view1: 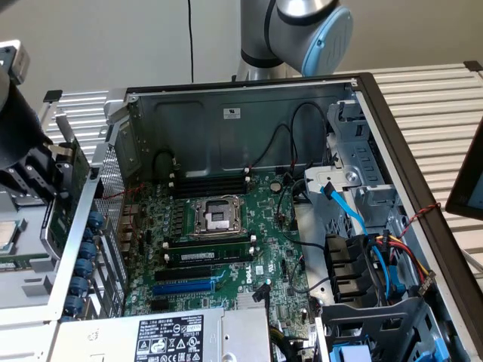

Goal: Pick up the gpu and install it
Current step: 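Pick up the gpu and move the gpu toward the slot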

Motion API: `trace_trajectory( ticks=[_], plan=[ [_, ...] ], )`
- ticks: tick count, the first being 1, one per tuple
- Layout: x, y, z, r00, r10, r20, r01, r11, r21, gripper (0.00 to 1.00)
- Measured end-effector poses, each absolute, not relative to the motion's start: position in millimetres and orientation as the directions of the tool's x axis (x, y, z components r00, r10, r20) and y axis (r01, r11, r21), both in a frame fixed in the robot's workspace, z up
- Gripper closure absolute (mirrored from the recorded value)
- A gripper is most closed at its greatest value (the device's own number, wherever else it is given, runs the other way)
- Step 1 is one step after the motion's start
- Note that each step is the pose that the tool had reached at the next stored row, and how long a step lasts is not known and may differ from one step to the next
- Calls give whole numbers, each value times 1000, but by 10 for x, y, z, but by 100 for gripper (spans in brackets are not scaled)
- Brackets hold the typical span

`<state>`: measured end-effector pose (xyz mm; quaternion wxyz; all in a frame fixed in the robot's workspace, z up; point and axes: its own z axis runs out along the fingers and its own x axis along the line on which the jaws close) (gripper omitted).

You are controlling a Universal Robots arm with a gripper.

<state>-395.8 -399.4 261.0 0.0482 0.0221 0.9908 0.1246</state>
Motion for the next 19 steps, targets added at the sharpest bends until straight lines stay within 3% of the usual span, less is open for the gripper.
trace_trajectory(
  ticks=[19],
  plan=[
    [-3958,-4058,3477,-995,56,-87,32,968,249,73]
  ],
)
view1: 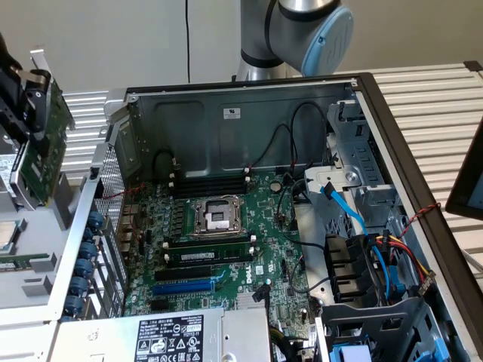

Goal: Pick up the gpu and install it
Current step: 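Pick up the gpu and move the gpu toward the slot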

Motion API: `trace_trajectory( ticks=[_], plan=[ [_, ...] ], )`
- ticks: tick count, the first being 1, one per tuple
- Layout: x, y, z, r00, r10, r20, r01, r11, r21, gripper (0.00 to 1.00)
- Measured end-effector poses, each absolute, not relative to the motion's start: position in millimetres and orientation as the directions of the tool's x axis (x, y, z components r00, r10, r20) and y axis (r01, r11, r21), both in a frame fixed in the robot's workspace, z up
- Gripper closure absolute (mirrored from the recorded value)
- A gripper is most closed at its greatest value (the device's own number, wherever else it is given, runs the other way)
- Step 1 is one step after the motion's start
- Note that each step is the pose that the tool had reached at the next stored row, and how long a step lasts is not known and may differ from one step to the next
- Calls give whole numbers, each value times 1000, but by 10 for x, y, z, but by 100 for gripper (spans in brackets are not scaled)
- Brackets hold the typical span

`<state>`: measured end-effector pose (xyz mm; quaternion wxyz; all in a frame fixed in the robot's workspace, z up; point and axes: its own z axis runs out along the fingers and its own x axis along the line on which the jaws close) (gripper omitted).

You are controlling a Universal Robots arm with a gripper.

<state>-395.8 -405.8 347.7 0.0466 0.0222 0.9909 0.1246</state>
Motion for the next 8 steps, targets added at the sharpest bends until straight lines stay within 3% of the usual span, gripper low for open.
trace_trajectory(
  ticks=[8],
  plan=[
    [-3821,-4183,3832,-996,56,-63,38,968,248,73]
  ],
)
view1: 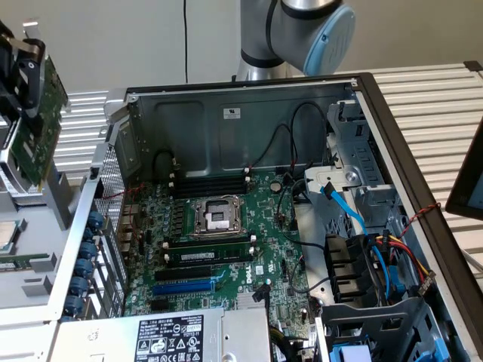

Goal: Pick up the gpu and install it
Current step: 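Pick up the gpu and move the gpu toward the slot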

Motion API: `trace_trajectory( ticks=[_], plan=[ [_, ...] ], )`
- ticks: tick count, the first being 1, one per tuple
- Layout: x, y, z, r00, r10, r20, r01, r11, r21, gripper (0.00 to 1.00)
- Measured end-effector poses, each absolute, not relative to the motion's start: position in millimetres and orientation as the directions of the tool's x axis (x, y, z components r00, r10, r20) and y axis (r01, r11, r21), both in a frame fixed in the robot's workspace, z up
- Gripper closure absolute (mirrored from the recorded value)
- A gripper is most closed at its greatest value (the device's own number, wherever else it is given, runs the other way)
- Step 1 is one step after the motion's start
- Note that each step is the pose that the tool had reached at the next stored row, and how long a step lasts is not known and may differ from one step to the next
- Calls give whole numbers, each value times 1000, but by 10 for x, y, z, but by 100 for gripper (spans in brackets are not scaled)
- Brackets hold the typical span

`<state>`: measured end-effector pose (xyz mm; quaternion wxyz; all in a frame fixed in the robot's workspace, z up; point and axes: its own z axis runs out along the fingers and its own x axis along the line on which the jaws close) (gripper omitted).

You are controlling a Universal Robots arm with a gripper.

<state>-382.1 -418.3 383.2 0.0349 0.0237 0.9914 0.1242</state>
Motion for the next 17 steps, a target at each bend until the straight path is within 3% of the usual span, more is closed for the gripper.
trace_trajectory(
  ticks=[17],
  plan=[
    [-3480,-4371,4398,-998,56,3,55,966,251,73]
  ],
)
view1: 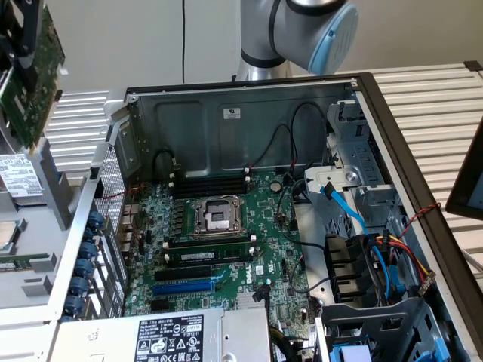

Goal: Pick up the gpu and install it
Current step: 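Pick up the gpu and move the gpu toward the slot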

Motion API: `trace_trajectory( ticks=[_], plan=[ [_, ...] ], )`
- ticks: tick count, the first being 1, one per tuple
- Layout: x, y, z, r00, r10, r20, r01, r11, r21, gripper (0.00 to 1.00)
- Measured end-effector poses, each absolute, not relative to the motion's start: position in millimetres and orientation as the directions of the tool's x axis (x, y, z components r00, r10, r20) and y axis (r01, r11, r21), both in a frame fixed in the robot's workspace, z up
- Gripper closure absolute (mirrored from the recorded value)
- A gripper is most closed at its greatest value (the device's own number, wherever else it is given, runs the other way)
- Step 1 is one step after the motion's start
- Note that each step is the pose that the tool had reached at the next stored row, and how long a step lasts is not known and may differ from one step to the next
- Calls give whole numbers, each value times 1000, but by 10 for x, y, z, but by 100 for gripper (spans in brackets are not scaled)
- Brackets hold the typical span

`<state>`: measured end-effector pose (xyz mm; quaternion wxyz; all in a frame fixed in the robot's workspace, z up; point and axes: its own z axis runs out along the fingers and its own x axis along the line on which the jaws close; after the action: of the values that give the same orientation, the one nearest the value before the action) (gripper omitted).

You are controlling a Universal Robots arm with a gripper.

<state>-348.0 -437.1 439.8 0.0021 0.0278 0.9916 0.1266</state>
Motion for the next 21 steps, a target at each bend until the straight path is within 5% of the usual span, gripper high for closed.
trace_trajectory(
  ticks=[21],
  plan=[
    [-2721,-4377,4406,-998,56,7,56,968,244,73]
  ],
)
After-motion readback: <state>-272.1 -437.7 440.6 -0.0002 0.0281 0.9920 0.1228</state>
